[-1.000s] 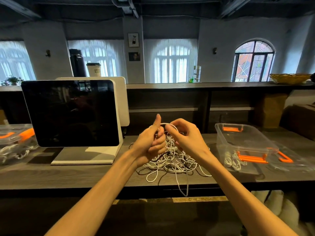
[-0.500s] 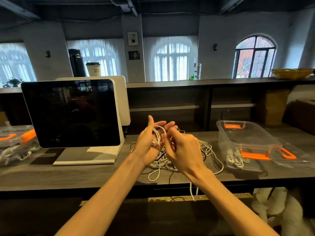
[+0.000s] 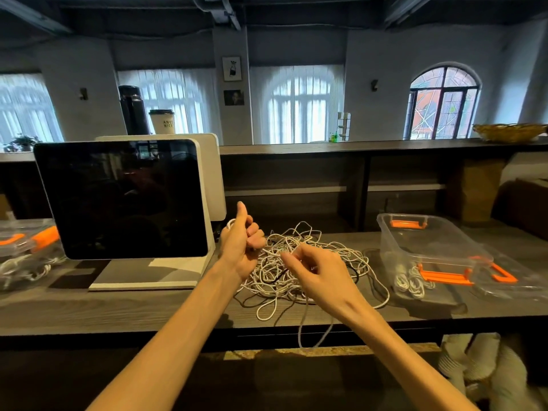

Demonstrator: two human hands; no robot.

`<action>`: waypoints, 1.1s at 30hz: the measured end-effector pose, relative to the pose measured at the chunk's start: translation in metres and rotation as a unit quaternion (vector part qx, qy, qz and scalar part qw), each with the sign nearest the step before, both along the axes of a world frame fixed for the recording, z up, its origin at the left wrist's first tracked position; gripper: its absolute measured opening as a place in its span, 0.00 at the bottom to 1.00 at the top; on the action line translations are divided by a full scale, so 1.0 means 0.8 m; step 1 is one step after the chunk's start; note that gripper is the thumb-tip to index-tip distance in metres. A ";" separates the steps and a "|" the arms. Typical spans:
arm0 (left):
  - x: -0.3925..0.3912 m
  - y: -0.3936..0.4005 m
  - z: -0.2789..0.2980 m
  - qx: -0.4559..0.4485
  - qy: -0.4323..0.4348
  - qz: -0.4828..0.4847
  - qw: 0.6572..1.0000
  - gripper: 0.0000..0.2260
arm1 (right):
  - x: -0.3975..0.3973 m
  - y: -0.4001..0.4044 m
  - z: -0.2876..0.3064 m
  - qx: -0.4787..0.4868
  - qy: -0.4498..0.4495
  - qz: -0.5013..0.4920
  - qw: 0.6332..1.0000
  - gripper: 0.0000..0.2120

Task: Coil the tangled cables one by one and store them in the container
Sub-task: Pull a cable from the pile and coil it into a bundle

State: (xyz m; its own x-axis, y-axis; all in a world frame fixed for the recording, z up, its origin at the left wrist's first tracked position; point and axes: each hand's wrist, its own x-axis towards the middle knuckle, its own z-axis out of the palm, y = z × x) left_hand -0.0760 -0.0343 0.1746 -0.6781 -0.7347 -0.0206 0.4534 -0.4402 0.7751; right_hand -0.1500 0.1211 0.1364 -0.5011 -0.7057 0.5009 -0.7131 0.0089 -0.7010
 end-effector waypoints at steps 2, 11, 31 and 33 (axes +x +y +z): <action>0.003 -0.006 0.002 -0.056 -0.046 0.043 0.997 0.16 | -0.010 0.007 0.003 -0.002 -0.062 0.027 0.998 0.15; 0.007 0.025 -0.001 -0.278 -0.191 -0.122 0.933 0.28 | -0.011 -0.003 0.047 -0.033 0.103 0.060 0.992 0.08; 0.017 0.028 -0.004 -0.169 -0.050 -0.197 0.964 0.25 | -0.027 -0.004 0.046 -0.119 0.028 -0.050 0.991 0.11; 0.017 0.024 -0.001 -0.144 -0.039 -0.159 0.976 0.21 | -0.028 -0.002 0.040 -0.118 0.002 -0.052 0.992 0.10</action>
State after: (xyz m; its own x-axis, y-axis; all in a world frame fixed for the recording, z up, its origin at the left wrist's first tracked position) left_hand -0.0622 -0.0154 0.1737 -0.8776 -0.4698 0.0955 0.2640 -0.3072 0.9143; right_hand -0.1727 0.1197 0.1684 -0.5636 -0.5135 0.6471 -0.7192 -0.0804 -0.6901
